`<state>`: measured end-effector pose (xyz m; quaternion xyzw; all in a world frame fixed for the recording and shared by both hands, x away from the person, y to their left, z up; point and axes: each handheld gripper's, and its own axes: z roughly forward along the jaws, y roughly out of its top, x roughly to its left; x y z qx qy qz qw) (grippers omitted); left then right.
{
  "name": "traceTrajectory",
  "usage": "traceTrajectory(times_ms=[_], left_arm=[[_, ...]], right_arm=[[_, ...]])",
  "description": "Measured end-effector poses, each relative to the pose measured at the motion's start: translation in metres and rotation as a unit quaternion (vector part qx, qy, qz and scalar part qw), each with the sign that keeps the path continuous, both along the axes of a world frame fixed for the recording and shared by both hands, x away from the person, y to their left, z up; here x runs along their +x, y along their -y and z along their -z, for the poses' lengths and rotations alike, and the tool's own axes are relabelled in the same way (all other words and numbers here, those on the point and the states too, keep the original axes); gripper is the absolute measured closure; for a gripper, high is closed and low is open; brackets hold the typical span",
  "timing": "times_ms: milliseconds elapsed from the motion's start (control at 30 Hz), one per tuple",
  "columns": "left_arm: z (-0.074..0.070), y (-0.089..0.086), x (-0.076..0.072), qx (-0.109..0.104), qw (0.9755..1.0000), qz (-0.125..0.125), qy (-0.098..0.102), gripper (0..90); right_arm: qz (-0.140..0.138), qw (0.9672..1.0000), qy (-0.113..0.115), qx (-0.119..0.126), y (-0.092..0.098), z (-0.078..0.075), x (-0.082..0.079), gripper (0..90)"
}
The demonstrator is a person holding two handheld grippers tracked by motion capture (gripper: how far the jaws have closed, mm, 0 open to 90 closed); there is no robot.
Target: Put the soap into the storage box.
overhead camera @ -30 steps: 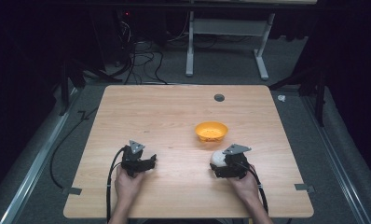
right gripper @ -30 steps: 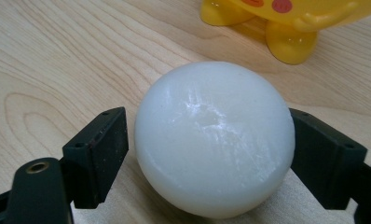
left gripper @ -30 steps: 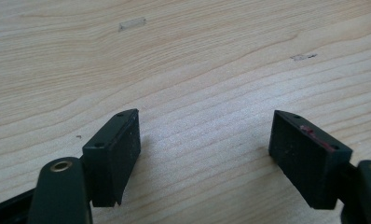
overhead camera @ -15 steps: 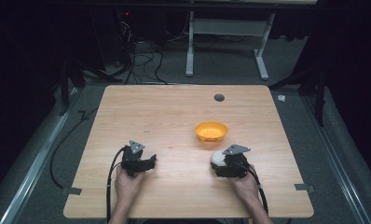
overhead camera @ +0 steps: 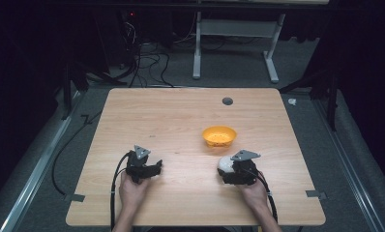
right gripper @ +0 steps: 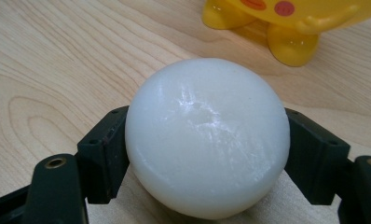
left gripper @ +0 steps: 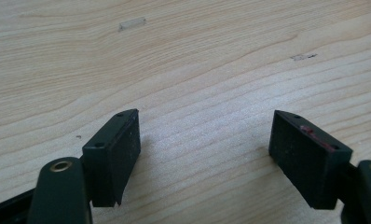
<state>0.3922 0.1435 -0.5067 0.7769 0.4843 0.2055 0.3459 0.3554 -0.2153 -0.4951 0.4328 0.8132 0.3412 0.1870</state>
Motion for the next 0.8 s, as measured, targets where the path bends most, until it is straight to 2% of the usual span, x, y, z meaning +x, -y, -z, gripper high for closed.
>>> traceTrajectory(times_ms=[800], left_arm=[[0.0,0.0,0.0,0.0,1.0,0.0,0.0,25.3]], right_arm=[[-0.006,0.9997,0.012,0.021,0.003,-0.023,0.002,25.2]])
